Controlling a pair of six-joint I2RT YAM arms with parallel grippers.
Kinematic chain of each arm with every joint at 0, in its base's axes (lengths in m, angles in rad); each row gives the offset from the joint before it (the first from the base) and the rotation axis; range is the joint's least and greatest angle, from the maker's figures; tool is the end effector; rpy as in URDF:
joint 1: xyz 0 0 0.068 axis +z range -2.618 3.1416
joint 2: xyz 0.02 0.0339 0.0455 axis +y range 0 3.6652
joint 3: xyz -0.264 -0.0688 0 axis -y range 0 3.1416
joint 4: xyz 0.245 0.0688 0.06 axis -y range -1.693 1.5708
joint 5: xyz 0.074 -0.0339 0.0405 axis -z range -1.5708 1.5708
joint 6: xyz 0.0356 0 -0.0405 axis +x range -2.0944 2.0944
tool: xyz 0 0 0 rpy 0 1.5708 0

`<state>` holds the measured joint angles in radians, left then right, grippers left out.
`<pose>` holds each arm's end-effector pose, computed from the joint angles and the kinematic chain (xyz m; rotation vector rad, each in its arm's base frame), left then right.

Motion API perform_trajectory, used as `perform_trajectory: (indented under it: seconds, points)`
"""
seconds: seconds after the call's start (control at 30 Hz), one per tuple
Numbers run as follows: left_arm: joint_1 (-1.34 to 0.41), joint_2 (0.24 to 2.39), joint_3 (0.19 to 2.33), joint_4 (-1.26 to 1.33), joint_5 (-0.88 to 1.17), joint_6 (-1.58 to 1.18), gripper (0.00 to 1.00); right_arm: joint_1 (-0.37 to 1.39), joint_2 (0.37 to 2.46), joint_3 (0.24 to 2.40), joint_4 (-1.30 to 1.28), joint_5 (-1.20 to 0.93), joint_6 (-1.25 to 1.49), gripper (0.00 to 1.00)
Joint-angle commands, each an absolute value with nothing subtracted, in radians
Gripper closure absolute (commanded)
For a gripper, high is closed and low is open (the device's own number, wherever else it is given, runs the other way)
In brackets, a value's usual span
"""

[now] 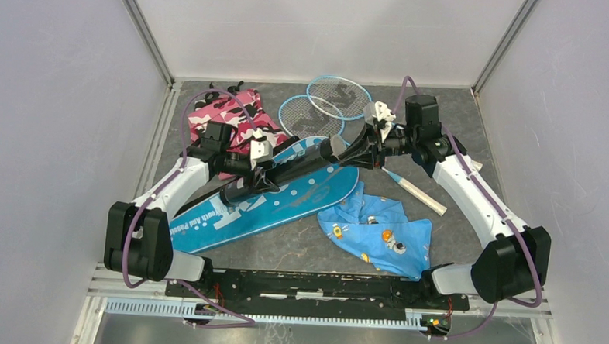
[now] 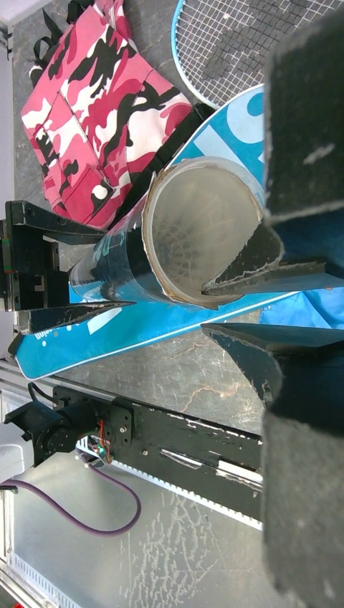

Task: Pack up the badminton gear
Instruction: Close the lid on the shuttle tube.

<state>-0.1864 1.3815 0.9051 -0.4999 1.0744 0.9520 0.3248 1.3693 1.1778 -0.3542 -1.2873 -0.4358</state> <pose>0.2561 -0.0801 0.2384 1.4287 1.5346 -0.9036 0.2648 0.1252 0.3409 -1.3331 1.3482 1.2539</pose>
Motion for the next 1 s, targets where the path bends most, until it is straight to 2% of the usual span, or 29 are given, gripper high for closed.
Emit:
perform_trajectory:
  seconds: [0.0,0.43,0.67,0.97]
  points:
    - [-0.192,1.366,0.916,-0.468,1.163,1.004,0.98,0.331,1.376,1.217,-0.402,-1.301,-0.483,0.72]
    - [-0.195,1.357,0.904,-0.489,1.168,1.049,0.98,0.334,1.391,1.228,-0.402,-1.262,-0.485,0.53]
    - [-0.204,1.369,0.925,-0.553,1.173,1.105,0.98,0.347,1.401,1.232,-0.408,-1.240,-0.493,0.35]
    - [-0.206,1.365,0.930,-0.553,1.166,1.104,0.98,0.380,1.419,1.236,-0.465,-1.220,-0.541,0.31]
